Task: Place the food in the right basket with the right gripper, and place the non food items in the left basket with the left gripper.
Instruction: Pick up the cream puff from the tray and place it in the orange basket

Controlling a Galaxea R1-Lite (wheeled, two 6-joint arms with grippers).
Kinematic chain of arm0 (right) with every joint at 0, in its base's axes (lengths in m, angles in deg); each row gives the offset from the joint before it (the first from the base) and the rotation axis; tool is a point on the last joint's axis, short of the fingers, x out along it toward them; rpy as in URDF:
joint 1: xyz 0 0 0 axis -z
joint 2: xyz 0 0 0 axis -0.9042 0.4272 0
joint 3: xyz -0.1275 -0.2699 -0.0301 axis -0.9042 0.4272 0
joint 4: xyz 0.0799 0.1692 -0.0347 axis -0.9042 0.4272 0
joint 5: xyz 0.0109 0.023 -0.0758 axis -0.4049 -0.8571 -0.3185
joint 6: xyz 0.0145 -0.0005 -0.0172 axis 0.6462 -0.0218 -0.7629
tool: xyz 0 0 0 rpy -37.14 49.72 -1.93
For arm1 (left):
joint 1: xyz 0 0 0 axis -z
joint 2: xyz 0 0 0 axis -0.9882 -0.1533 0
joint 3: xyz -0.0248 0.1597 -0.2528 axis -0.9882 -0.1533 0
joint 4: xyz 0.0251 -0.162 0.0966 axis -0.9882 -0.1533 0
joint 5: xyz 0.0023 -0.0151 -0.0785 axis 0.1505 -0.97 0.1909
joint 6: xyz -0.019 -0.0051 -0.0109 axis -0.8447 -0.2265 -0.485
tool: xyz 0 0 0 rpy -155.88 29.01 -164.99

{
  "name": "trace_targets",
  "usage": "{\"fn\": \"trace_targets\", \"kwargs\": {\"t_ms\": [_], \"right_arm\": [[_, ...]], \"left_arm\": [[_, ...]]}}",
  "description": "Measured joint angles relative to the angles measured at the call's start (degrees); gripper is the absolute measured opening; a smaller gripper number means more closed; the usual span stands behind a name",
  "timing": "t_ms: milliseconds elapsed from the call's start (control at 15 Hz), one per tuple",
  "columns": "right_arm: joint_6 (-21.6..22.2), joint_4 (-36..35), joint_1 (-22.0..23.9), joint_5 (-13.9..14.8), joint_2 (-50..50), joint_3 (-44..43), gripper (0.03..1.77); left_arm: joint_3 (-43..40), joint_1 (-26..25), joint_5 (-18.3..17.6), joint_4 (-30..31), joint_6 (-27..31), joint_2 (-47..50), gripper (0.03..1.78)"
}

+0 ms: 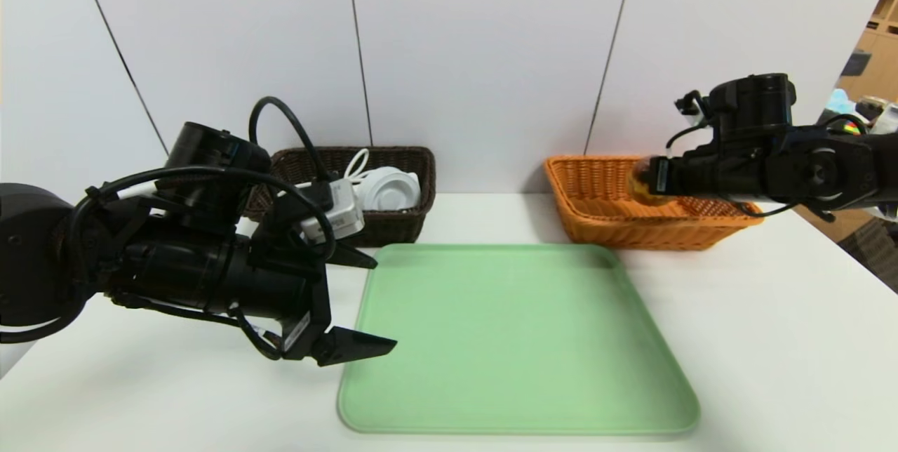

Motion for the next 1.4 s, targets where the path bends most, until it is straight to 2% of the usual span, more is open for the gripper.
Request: {"fn": "trace_targets", "kwargs": {"t_ms": [400, 600, 800, 1133, 1400], "right_arm": [[-0.46, 2.51, 0.4, -0.11, 3.32, -3.44, 0.72], [-0.41, 2.5, 0.4, -0.11, 3.64, -3.63, 1.03], [-0.41, 2.45, 0.4, -0.11, 3.73, -3.74, 1.26], [-0.49, 2.47, 0.38, -0.11, 4.06, -4.18, 1.47], [-0.44, 2.54, 0.4, -0.15, 4.41, -4.46, 1.57]], "left_arm": [[-0.05, -0.05, 0.0, 0.0, 0.0, 0.06, 1.69], [-0.05, -0.16, -0.05, 0.0, 0.02, 0.09, 1.69], [-0.05, -0.18, -0.09, 0.0, 0.0, 0.09, 1.69], [-0.05, -0.18, -0.09, 0.0, 0.0, 0.09, 1.69], [-0.05, -0.18, -0.11, 0.01, 0.0, 0.12, 1.69]]}}
